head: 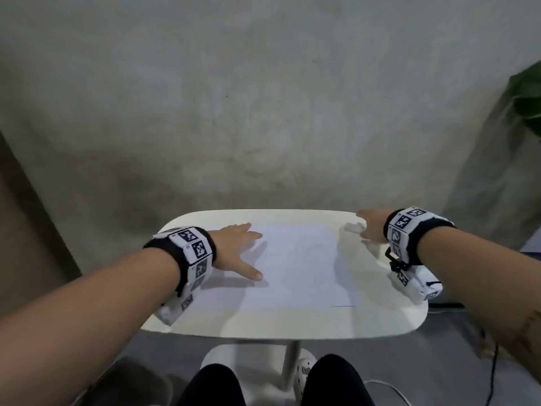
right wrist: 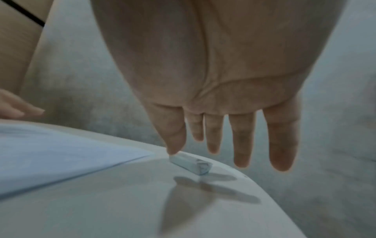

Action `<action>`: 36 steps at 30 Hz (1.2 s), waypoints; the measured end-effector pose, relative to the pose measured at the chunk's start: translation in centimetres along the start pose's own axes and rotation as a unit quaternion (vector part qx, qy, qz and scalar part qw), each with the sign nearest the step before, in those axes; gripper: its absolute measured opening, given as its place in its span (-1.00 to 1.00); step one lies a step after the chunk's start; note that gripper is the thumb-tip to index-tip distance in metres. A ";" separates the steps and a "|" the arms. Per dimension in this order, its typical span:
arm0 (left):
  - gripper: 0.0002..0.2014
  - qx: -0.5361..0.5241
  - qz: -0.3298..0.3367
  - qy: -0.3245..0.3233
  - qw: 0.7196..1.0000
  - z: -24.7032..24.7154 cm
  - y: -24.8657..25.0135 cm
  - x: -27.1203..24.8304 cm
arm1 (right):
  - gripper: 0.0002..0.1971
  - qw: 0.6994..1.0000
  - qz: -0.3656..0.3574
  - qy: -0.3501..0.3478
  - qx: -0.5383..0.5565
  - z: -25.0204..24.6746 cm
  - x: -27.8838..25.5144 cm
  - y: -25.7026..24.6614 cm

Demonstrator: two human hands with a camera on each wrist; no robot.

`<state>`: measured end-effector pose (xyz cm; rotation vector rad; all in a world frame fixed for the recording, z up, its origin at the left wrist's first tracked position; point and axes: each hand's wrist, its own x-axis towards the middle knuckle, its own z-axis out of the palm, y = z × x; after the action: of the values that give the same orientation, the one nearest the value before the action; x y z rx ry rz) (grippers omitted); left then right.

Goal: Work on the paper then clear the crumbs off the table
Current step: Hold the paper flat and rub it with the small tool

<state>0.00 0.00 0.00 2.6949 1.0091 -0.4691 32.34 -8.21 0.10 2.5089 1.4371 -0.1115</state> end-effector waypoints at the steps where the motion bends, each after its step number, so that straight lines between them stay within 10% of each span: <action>1: 0.08 -0.001 0.001 -0.014 1.000 0.1 0.3 0.3 | -0.38 1.000 -0.012 -0.005 -0.005 0.2 0.2 -0.2; 10: 0.20 0.036 0.007 -0.071 0.997 1.0 1.6 2.2 | -0.66 0.994 -0.036 -0.026 -0.097 0.9 3.5 -0.8; 19: 0.22 0.104 -0.001 -0.082 0.991 0.0 2.9 2.7 | -0.92 0.981 -0.181 0.015 0.073 -2.8 -6.6 -3.7; 36: 0.26 0.074 0.070 -0.072 0.992 0.5 6.4 5.4 | -0.79 0.972 -0.191 -0.040 -0.129 -0.3 -10.4 -7.7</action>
<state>8.06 -1.66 -1.80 2.7887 0.7672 -0.7254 20.39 -13.19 0.98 1.9801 1.7586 -0.0856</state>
